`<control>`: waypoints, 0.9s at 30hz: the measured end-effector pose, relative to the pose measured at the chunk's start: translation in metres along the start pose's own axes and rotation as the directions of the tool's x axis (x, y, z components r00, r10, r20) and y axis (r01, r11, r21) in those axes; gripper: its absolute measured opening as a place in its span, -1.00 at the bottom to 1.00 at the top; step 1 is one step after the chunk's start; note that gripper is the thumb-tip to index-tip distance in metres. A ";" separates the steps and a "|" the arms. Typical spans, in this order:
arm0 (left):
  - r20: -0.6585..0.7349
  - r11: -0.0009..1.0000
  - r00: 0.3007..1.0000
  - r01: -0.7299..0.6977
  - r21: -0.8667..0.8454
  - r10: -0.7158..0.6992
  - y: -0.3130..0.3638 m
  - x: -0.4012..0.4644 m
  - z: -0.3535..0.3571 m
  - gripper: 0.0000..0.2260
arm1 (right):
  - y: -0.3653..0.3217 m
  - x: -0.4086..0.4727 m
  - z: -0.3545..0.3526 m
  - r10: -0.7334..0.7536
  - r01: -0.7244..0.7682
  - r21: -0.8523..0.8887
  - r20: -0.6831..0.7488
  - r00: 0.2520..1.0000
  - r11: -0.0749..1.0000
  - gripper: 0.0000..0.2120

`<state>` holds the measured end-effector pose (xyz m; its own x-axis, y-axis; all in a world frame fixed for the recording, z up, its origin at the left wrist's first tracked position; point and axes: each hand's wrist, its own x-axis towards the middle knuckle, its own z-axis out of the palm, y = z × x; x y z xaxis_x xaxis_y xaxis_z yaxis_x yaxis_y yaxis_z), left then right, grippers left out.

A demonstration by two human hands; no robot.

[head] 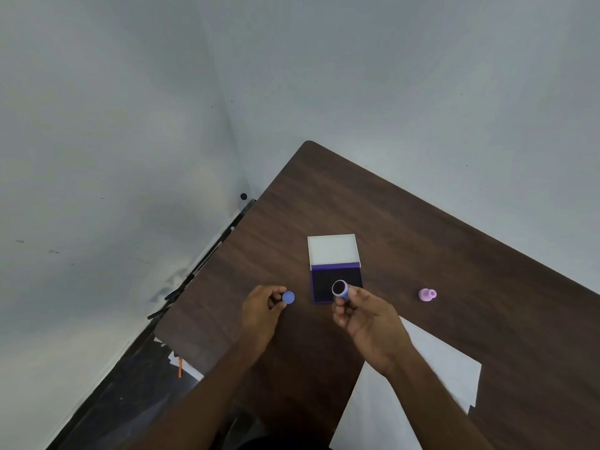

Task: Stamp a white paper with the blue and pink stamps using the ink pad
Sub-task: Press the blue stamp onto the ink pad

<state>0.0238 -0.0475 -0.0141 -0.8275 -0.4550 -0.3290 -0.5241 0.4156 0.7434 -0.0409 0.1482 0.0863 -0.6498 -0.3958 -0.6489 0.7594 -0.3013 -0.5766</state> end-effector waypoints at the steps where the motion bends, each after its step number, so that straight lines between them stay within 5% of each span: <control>1: -0.013 1.000 1.000 0.004 -0.018 -0.004 0.002 -0.001 -0.001 -0.76 | -0.001 -0.001 0.000 0.007 -0.007 0.009 0.020 1.000 1.000 -0.80; 5: -0.056 0.975 0.998 -0.030 -0.220 0.019 0.035 -0.010 -0.011 -0.79 | -0.003 -0.003 0.002 0.037 -0.044 0.076 0.085 0.996 0.996 -0.79; 10: 0.032 0.892 0.955 -0.263 -0.367 0.295 0.098 -0.035 -0.027 -0.73 | -0.004 -0.007 0.004 0.032 -0.060 0.163 0.168 0.985 0.985 -0.77; 19: -0.019 0.856 0.906 -0.405 -0.321 0.422 0.127 -0.043 -0.028 -0.64 | -0.009 -0.008 0.009 -0.004 -0.079 0.306 0.261 0.965 0.949 -0.57; 27: -0.042 0.834 0.881 -0.462 -0.301 0.472 0.132 -0.040 -0.030 -0.69 | -0.012 -0.011 0.012 -0.006 -0.100 0.366 0.278 0.961 0.925 -0.65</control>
<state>-0.0067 0.0015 0.1149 -0.9675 -0.2378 0.0856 0.0052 0.3197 0.9475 -0.0426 0.1455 0.1060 -0.6198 -0.6195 -0.4817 0.7795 -0.5566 -0.2873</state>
